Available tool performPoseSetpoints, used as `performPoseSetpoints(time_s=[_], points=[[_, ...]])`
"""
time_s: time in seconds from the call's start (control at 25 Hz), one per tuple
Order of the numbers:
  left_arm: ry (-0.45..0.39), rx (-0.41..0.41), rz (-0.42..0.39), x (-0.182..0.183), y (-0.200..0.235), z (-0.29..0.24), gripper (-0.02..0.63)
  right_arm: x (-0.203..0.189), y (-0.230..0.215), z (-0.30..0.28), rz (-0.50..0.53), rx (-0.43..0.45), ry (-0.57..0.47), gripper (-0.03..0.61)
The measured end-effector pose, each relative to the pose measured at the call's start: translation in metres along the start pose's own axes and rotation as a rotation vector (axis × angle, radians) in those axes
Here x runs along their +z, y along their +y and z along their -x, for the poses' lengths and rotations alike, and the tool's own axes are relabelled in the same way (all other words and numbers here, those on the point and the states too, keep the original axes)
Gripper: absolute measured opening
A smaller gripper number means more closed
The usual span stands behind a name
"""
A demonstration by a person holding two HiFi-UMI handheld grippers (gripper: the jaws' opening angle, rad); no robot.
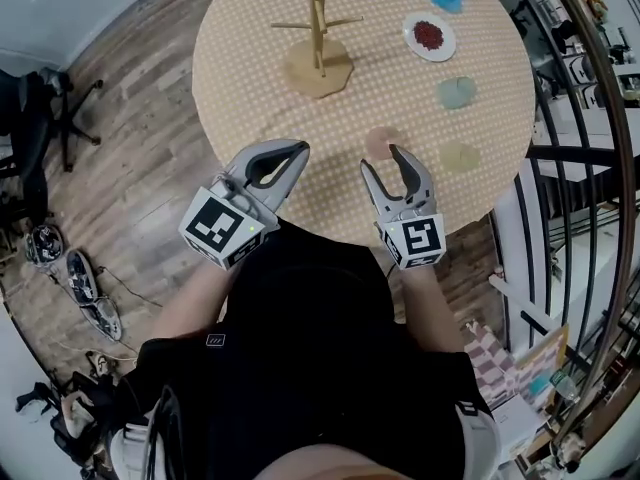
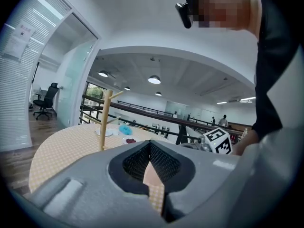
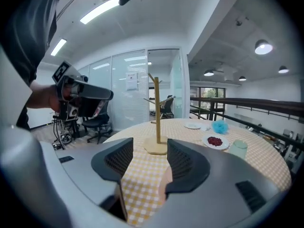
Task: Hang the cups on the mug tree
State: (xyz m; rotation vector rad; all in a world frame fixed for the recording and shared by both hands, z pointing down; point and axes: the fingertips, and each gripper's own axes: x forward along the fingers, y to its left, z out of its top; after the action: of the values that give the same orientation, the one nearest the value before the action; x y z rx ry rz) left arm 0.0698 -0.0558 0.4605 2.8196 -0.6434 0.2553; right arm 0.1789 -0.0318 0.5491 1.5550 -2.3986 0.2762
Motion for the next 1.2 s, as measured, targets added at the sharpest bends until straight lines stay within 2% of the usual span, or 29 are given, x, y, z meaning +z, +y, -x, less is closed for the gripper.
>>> performPoseSetpoints(time_s=[0.16, 0.36, 0.48, 0.6, 0.72, 0.84, 1.0, 1.2], points=[[-0.006, -0.03, -0.001, 0.004, 0.005, -0.016, 0.008, -0.014, -0.01, -0.01, 0.047, -0.012, 0.042, 0.224], [0.045, -0.083, -0.008, -0.007, 0.008, -0.032, 0.008, -0.021, -0.025, -0.02, 0.074, -0.029, 0.054, 0.23], [0.072, -0.09, 0.018, -0.014, 0.009, -0.038, 0.008, -0.031, -0.04, -0.021, 0.076, -0.05, 0.067, 0.245], [0.069, -0.09, 0.067, -0.013, 0.009, -0.041, 0.008, -0.045, -0.05, -0.027, 0.057, -0.054, 0.087, 0.28], [0.074, -0.094, 0.061, -0.009, -0.001, -0.041, 0.008, -0.064, -0.054, -0.029, 0.007, -0.048, 0.107, 0.305], [0.072, -0.088, 0.051, -0.003, -0.009, -0.036, 0.008, -0.08, -0.055, -0.033, -0.033, -0.052, 0.142, 0.307], [0.078, -0.081, 0.043, -0.002, -0.019, -0.026, 0.008, -0.097, -0.06, -0.045, -0.03, -0.07, 0.216, 0.305], [0.088, -0.074, 0.048, 0.001, -0.025, -0.014, 0.008, -0.097, -0.061, -0.054, -0.044, -0.084, 0.228, 0.307]])
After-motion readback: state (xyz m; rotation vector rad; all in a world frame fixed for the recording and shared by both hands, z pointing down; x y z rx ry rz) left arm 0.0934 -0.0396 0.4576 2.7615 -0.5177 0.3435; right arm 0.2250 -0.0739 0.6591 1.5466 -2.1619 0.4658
